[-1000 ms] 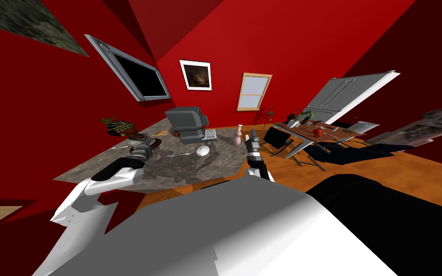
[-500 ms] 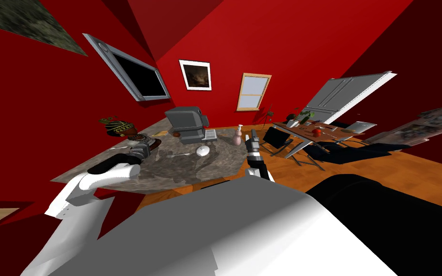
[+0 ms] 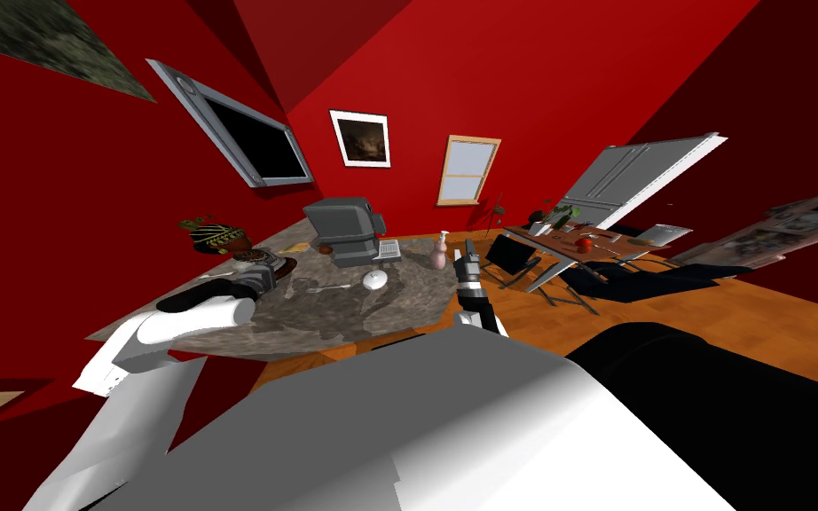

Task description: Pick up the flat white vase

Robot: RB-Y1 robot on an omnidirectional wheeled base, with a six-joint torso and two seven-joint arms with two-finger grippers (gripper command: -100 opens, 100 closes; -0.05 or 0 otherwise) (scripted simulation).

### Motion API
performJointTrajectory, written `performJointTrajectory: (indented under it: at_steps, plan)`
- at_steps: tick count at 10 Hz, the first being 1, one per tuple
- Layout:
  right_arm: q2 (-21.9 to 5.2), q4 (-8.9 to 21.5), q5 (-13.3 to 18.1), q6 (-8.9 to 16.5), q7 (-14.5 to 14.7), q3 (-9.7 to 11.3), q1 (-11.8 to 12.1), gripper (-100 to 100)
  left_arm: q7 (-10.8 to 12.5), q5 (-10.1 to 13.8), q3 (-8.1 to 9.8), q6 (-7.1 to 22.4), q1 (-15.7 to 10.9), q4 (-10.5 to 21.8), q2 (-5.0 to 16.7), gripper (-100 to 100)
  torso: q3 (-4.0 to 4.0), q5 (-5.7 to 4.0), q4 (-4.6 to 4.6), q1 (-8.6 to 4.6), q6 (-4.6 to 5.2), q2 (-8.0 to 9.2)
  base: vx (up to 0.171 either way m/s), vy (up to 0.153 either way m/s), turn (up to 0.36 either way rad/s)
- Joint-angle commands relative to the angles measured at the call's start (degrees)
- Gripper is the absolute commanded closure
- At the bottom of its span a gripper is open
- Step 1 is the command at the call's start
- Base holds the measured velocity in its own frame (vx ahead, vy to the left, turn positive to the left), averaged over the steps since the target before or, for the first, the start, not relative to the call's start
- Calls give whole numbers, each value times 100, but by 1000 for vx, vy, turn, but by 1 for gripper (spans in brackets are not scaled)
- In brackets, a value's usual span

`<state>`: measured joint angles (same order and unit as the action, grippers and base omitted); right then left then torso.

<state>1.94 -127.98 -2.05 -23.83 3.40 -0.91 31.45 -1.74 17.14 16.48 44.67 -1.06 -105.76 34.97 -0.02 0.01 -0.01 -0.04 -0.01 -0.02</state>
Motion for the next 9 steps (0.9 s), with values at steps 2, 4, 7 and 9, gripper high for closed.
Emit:
performJointTrajectory:
  at_steps: [2, 4, 7, 9]
  plan:
    - [0, 0, 0, 0, 0, 0, 0, 0, 16, 122, 27, 438, -211, 132, 129, -100, -1, -1, 0, -4, 2, -2, 9, -15, -30]
    - [0, 0, 0, 0, 0, 0, 0, 0, 29, 246, 44, 704, -412, 265, 249, -100, 0, 0, 0, -2, 0, 0, 9, -16, -21]
    - [0, 0, 0, 0, 0, 0, 0, 0, 41, 364, 50, 1137, -608, 397, 356, -100, 0, -1, 0, -5, 0, -1, 11, -23, -22]
    - [0, 0, 0, 0, 0, 0, 0, 0, 41, 364, 50, 1322, -608, 397, 356, -100, -2, -3, -1, -13, 0, -3, 10, -28, -8]
